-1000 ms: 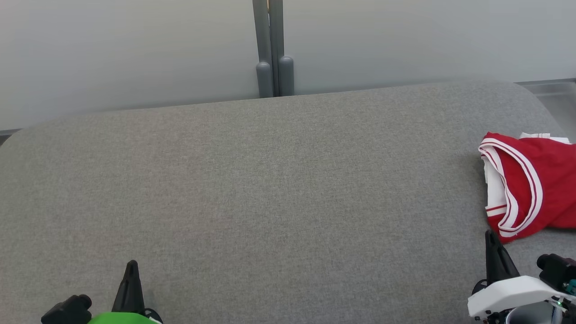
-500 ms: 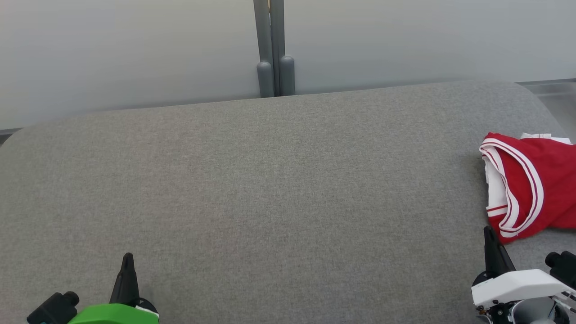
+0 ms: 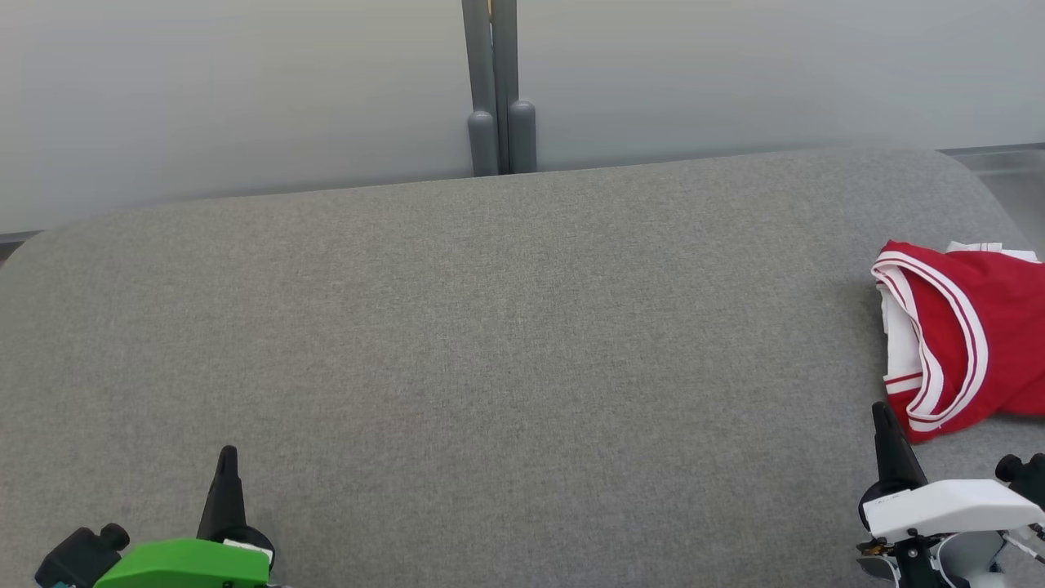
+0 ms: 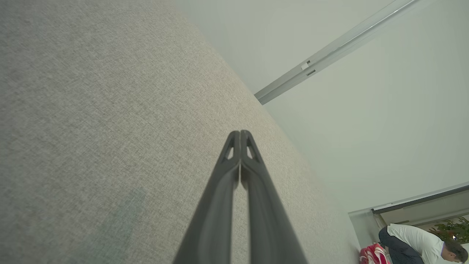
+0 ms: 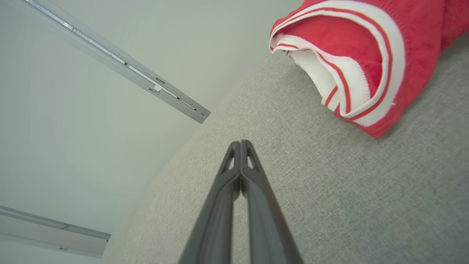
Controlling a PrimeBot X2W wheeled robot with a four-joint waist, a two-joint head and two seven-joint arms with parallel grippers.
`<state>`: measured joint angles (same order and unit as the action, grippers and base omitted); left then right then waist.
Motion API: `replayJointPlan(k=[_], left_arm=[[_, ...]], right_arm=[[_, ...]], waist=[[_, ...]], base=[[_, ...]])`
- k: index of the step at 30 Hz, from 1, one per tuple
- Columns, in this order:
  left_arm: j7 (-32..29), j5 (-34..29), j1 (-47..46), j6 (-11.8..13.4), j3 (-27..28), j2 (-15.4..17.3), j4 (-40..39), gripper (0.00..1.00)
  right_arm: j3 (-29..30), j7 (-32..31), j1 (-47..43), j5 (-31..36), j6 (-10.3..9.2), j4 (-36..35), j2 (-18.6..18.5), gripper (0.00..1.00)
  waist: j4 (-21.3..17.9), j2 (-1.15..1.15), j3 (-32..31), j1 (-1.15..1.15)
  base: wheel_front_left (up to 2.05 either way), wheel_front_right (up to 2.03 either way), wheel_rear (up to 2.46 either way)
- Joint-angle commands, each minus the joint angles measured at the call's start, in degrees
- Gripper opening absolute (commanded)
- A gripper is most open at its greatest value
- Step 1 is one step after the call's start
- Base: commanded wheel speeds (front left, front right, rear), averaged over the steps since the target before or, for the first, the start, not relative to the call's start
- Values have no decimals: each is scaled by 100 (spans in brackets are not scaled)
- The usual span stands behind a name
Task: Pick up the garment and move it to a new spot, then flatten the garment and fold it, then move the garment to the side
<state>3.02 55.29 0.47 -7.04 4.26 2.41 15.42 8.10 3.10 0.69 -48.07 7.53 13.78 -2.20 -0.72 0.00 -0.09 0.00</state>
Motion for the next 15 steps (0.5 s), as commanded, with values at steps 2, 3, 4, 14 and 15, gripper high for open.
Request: replayJointPlan(k=[2,3,4,14,15], left_arm=[[-58,281,-172,-21,43,39,-88,0],[-77,351,-176,-22,46,39,-93,0],[-92,418,-182,-22,50,40,-98,0],[-252,1025,-242,-30,82,45,-150,0],[-270,1088,-250,-31,86,46,-154,0]], right_arm=[[-20,-63,139,-319,-2,-89,-49,0],[-23,-77,144,-398,-2,-90,-49,0],[-27,-93,151,-474,-2,-91,-49,0],[-57,-259,200,-1207,-3,-108,-55,0],[-60,-271,206,-1277,-3,-109,-56,0]], waist=[[3,0,1,0],[4,0,1,0],[5,0,1,0],[15,0,4,0],[16,0,5,0]], base=[[0,0,0],[0,0,0],[0,0,0],[0,0,0],[0,0,0]])
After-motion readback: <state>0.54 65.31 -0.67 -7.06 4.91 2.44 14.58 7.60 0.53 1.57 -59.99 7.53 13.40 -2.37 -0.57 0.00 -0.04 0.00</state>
